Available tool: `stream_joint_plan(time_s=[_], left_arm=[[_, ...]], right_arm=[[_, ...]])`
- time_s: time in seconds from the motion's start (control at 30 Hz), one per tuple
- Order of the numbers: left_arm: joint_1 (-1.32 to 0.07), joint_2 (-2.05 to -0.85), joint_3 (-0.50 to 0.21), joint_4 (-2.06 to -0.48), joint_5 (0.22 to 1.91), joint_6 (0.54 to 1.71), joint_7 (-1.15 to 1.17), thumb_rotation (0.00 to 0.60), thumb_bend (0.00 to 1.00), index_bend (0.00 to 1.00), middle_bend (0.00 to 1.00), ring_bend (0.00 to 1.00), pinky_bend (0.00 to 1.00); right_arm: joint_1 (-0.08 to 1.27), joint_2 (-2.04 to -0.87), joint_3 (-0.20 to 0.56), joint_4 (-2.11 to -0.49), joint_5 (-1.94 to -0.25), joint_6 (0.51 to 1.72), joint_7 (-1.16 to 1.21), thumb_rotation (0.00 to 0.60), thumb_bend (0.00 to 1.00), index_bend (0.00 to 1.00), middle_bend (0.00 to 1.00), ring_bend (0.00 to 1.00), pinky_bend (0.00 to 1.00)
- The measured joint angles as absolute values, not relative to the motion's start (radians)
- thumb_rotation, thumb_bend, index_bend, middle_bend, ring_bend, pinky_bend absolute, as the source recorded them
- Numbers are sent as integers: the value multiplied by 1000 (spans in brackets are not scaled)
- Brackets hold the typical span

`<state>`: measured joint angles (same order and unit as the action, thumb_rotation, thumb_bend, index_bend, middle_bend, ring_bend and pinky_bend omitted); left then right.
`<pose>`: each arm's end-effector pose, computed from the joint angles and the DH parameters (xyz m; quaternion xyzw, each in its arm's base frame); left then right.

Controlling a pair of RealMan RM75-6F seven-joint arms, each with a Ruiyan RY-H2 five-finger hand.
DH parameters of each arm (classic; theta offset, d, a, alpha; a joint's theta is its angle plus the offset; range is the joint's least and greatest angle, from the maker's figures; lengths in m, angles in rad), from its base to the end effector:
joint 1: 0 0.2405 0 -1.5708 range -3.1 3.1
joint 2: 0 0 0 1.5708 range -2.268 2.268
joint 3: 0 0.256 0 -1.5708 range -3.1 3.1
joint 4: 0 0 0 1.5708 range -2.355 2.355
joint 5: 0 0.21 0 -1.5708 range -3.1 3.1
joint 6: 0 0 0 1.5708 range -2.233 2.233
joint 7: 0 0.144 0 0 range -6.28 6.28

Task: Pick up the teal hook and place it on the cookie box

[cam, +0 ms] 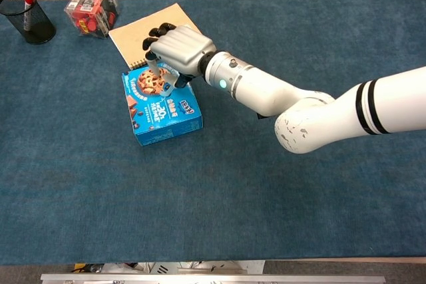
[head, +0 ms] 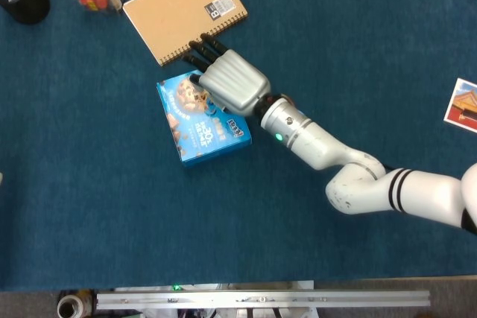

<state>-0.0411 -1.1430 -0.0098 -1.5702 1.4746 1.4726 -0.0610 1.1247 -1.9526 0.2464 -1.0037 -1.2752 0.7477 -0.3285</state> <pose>-0.3317 0.1586 0.1498 -0.5766 -0.4334 -0.3688 0.5862 -0.0074 -0.3679 -0.1316 0.8469 -0.2100 0.3786 0.3088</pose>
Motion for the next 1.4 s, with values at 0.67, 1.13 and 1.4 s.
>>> stream_joint_plan(time_s=[0.67, 1.13, 1.4], left_arm=[[-49, -1138, -17, -1573, 1484, 1472, -53, 600, 213, 0, 45, 83, 66], [-146, -1098, -28, -1534, 1620, 1441, -168, 600, 213, 57, 459, 514, 494], [-284, -1065, -18, -1512, 1714, 1309, -209, 600, 225, 192, 992, 967, 918]], right_arm=[[1079, -1916, 247, -1032, -1304, 829, -245, 600, 258, 438, 167, 0, 0], [964, -1642, 267, -1324, -1267, 919, -276, 600, 264, 428, 339, 220, 324], [892, -1450, 245, -1494, -1190, 926, -362, 600, 264, 429, 690, 673, 831]])
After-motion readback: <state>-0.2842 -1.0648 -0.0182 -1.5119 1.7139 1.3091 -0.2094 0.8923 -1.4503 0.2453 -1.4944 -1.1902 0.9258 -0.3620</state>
